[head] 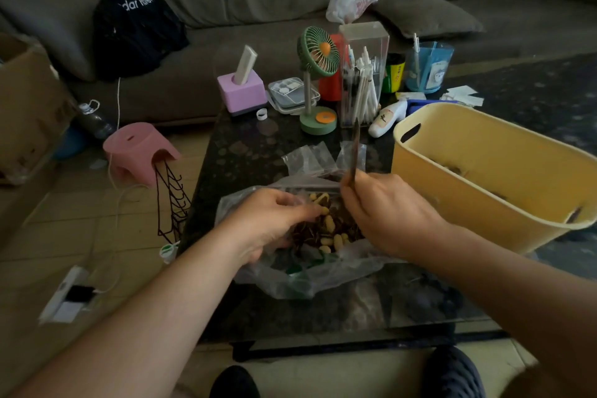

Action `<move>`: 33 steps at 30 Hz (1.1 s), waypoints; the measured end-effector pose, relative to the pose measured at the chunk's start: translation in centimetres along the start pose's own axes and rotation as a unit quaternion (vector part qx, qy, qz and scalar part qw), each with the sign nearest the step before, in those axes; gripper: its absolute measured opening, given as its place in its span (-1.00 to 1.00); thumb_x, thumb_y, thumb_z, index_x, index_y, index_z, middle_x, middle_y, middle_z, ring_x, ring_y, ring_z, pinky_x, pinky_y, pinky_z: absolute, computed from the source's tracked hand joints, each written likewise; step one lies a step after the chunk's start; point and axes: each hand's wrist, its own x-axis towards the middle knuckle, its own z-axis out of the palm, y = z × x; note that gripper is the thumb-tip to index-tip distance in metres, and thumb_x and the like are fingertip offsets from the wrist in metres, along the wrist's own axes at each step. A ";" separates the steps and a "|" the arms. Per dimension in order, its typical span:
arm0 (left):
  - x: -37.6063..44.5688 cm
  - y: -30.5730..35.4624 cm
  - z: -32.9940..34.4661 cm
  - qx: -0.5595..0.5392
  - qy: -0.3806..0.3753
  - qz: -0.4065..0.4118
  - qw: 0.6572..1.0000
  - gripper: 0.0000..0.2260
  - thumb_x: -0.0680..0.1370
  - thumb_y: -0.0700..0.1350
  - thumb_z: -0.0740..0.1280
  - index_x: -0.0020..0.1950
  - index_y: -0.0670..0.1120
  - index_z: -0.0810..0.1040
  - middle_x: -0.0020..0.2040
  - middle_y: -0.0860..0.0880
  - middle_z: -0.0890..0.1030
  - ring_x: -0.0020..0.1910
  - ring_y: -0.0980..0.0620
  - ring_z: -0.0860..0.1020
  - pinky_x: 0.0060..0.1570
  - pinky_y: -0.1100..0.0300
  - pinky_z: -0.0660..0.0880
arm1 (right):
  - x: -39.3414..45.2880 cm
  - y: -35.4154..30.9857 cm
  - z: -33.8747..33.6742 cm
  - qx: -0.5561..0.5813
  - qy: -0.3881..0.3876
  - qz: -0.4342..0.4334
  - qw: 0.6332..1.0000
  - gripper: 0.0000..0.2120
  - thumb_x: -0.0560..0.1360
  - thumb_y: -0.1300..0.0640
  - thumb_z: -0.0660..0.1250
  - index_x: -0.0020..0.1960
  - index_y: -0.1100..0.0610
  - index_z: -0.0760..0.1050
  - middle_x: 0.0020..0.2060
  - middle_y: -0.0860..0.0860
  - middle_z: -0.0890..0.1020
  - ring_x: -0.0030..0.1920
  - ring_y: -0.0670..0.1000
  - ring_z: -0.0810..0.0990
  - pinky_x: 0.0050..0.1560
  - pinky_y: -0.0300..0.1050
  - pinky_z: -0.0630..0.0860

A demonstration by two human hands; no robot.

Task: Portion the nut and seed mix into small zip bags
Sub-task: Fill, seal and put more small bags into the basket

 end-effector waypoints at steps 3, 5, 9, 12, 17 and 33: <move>-0.3 0.4 0.7 -0.088 -0.034 -0.008 0.996 -0.84 0.58 -0.07 0.52 0.11 -0.11 0.71 -0.05 0.00 0.79 0.02 0.05 0.74 0.08 0.01 0.67 | -0.3 0.0 1.0 0.042 0.014 0.018 0.999 -0.78 0.73 0.02 0.12 -0.03 0.05 0.42 -0.29 -0.07 0.55 -0.31 -0.06 0.51 -0.24 0.04 0.46; -0.5 0.6 0.9 -0.149 -0.068 -0.016 0.986 -0.86 0.59 -0.10 0.49 0.11 -0.12 0.69 0.03 -0.07 0.78 0.11 0.00 0.74 0.20 -0.08 0.64 | 0.0 0.4 1.1 0.086 0.021 0.074 0.993 -0.76 0.73 0.02 0.12 -0.03 0.06 0.46 -0.27 -0.04 0.60 -0.26 -0.03 0.57 -0.16 0.11 0.53; -0.7 0.6 0.4 -0.107 -0.063 0.007 0.992 -0.81 0.54 -0.06 0.54 0.12 -0.08 0.69 0.04 -0.02 0.78 0.15 -0.03 0.72 0.24 -0.12 0.62 | 0.4 0.9 0.4 0.236 0.012 0.209 0.949 -0.79 0.73 0.01 0.15 0.01 -0.01 0.52 -0.18 0.04 0.67 -0.18 0.11 0.69 -0.10 0.15 0.68; -0.5 0.1 -0.9 0.116 0.008 0.073 0.991 -0.53 0.38 0.23 0.61 0.23 0.12 0.67 0.13 0.15 0.73 0.18 0.09 0.66 0.24 -0.05 0.61 | 0.4 1.2 -0.4 0.271 0.015 0.235 0.934 -0.79 0.73 0.01 0.17 0.02 -0.01 0.54 -0.18 0.07 0.69 -0.25 0.08 0.71 -0.21 0.06 0.69; -1.0 0.1 -2.1 0.282 0.034 0.174 0.943 -0.43 0.38 0.31 0.58 0.35 0.25 0.57 0.29 0.28 0.57 0.27 0.23 0.51 0.27 0.14 0.49 | 0.0 0.9 -2.3 0.248 0.019 0.209 0.946 -0.80 0.72 0.05 0.19 0.02 0.01 0.57 -0.23 0.04 0.69 -0.33 0.00 0.69 -0.28 -0.06 0.61; -0.5 -1.0 0.4 0.267 0.028 0.241 0.933 -0.34 0.37 0.34 0.57 0.38 0.30 0.37 0.38 0.24 0.59 0.34 0.29 0.52 0.34 0.09 0.56 | -0.7 -0.4 -7.1 0.222 0.064 0.167 0.958 -0.77 0.71 0.06 0.21 -0.07 0.01 0.57 -0.34 -0.01 0.66 -0.40 -0.03 0.65 -0.32 -0.11 0.58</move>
